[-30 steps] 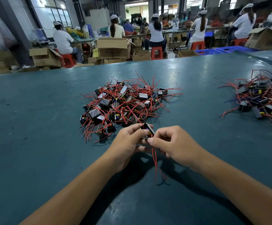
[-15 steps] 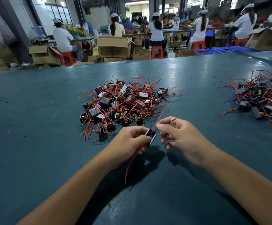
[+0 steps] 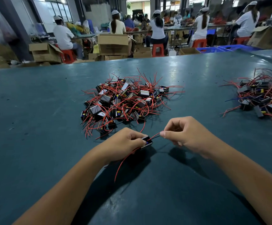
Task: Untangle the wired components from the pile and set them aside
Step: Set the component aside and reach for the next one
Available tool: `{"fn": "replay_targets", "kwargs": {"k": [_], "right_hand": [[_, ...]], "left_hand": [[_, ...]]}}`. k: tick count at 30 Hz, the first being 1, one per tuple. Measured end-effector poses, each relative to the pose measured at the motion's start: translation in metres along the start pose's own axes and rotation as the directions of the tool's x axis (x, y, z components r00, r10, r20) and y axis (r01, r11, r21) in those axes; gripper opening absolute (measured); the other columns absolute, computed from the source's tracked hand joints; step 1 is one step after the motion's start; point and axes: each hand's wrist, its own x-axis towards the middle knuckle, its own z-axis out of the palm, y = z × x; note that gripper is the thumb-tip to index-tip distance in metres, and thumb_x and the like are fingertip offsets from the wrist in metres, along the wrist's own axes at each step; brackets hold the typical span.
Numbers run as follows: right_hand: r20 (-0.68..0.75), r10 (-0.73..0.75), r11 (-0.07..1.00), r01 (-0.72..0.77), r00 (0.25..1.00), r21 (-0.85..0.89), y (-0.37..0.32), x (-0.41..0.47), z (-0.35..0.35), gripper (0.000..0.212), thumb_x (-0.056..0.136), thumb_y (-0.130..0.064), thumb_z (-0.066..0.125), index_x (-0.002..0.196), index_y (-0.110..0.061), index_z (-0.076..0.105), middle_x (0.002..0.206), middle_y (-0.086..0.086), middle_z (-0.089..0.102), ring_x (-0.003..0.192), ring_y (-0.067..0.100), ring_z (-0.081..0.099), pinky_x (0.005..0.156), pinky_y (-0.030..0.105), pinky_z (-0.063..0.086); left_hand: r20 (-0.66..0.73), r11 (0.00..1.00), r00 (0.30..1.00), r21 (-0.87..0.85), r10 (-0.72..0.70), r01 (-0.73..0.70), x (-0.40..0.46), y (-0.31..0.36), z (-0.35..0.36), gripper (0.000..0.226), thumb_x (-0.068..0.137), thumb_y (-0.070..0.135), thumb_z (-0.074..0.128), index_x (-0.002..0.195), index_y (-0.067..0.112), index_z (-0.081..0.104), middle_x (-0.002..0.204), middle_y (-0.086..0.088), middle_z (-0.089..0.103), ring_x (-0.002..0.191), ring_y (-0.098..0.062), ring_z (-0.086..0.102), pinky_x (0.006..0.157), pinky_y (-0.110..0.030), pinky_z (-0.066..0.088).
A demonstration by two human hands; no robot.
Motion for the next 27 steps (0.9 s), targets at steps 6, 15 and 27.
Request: {"fn": "replay_targets", "kwargs": {"k": [6, 15, 27], "right_hand": [[0.068, -0.191, 0.909, 0.202, 0.979, -0.364, -0.001, 0.000, -0.010, 0.020, 0.084, -0.029, 0.078, 0.069, -0.026, 0.066, 0.055, -0.012, 0.056, 0.049, 0.002, 0.045, 0.052, 0.014, 0.038], [0.251, -0.108, 0.805, 0.233, 0.962, -0.545, 0.001, 0.000, -0.011, 0.013, 0.087, -0.037, 0.074, 0.079, -0.028, 0.068, 0.072, -0.010, 0.067, 0.067, 0.004, 0.061, 0.061, 0.020, 0.048], [0.096, -0.324, 0.800, 0.327, 0.941, -0.503, -0.004, -0.003, 0.004, 0.014, 0.088, -0.039, 0.071, 0.085, -0.026, 0.067, 0.084, -0.012, 0.067, 0.083, 0.003, 0.061, 0.077, 0.020, 0.046]], "left_hand": [[-0.001, 0.999, 1.000, -0.049, 0.000, 0.000, -0.002, 0.001, -0.006, 0.027, 0.097, 0.026, 0.053, 0.107, 0.036, 0.076, 0.062, 0.007, 0.052, 0.057, -0.011, 0.043, 0.055, -0.024, 0.036], [-0.045, 0.994, 0.996, -0.075, -0.082, 0.079, 0.000, 0.000, -0.006, 0.027, 0.098, 0.026, 0.052, 0.100, 0.035, 0.077, 0.060, 0.005, 0.055, 0.059, -0.012, 0.047, 0.060, -0.030, 0.037], [-0.079, 0.982, 0.997, -0.190, 0.004, -0.019, 0.000, 0.007, 0.005, 0.011, 0.099, 0.016, 0.061, 0.102, 0.015, 0.071, 0.075, -0.010, 0.072, 0.067, -0.017, 0.069, 0.063, -0.026, 0.055]]}}
